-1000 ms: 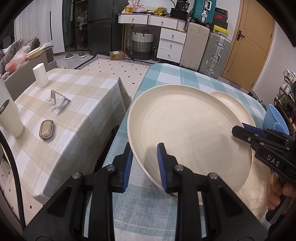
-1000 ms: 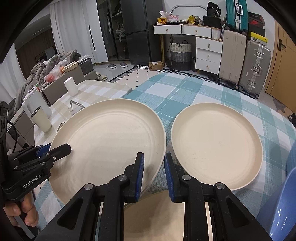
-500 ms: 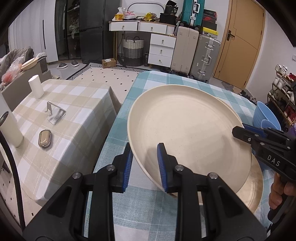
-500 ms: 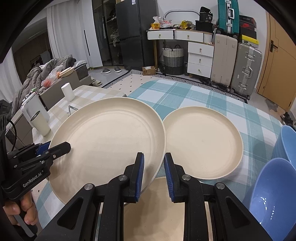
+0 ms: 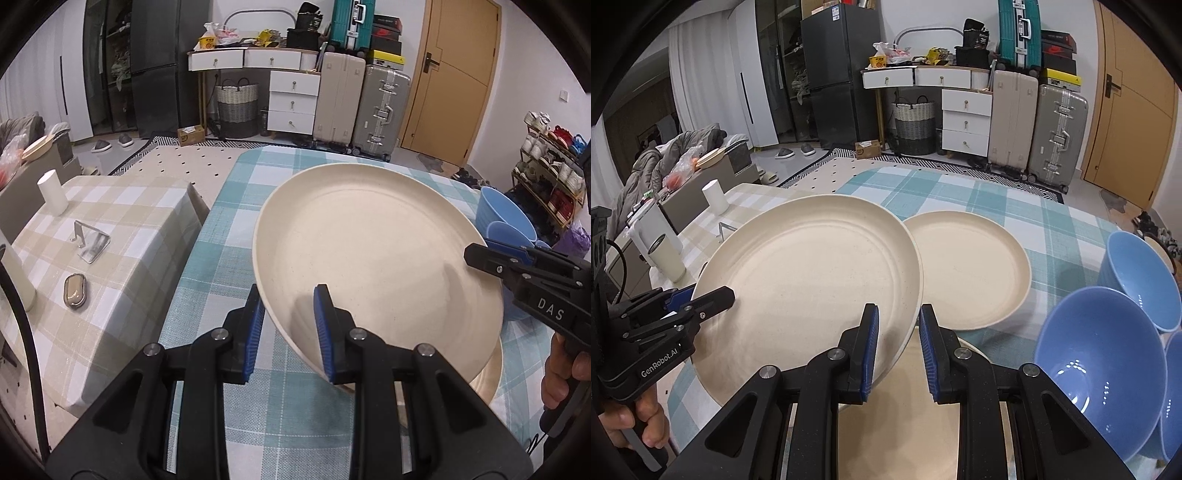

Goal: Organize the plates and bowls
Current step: 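Lift the cream plate with both tools and carry it over another cream plate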

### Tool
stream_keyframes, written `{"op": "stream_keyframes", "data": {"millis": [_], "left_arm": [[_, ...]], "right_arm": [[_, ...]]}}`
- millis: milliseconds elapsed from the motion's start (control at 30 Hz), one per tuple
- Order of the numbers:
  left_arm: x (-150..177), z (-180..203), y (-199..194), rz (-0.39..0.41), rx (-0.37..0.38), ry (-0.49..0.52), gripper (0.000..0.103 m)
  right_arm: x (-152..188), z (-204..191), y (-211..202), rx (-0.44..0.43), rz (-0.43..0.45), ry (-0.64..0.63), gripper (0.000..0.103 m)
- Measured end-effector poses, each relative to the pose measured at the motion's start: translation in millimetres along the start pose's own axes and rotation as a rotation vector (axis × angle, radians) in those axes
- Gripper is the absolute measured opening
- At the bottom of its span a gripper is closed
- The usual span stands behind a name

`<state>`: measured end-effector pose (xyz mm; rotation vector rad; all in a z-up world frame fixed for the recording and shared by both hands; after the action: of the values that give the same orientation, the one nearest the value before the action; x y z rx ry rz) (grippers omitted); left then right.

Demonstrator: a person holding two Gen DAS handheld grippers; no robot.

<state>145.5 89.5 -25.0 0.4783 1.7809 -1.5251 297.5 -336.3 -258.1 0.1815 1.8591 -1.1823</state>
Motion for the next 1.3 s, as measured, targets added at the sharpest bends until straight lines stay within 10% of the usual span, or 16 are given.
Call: {"op": "stream_keyframes", "data": {"millis": [1300], "left_arm": [[34.3,66.0,16.9,-0.062,0.071,0.223,0.024]], "right_arm": [[83.0,34.1,-45.2,0.079,-0.018,0.139,0.023]]}}
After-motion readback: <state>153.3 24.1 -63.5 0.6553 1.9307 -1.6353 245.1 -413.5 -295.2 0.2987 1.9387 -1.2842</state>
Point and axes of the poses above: each gripper's, at about its wrist camera, not at the fingertips, and y roughly the way its jaws point, z to its right, x to its underside, the point moved 10 cm from there along y, roughly the way its jaws point, and after that the axes turned 10 degrees about -x, right-handed, at the moved point
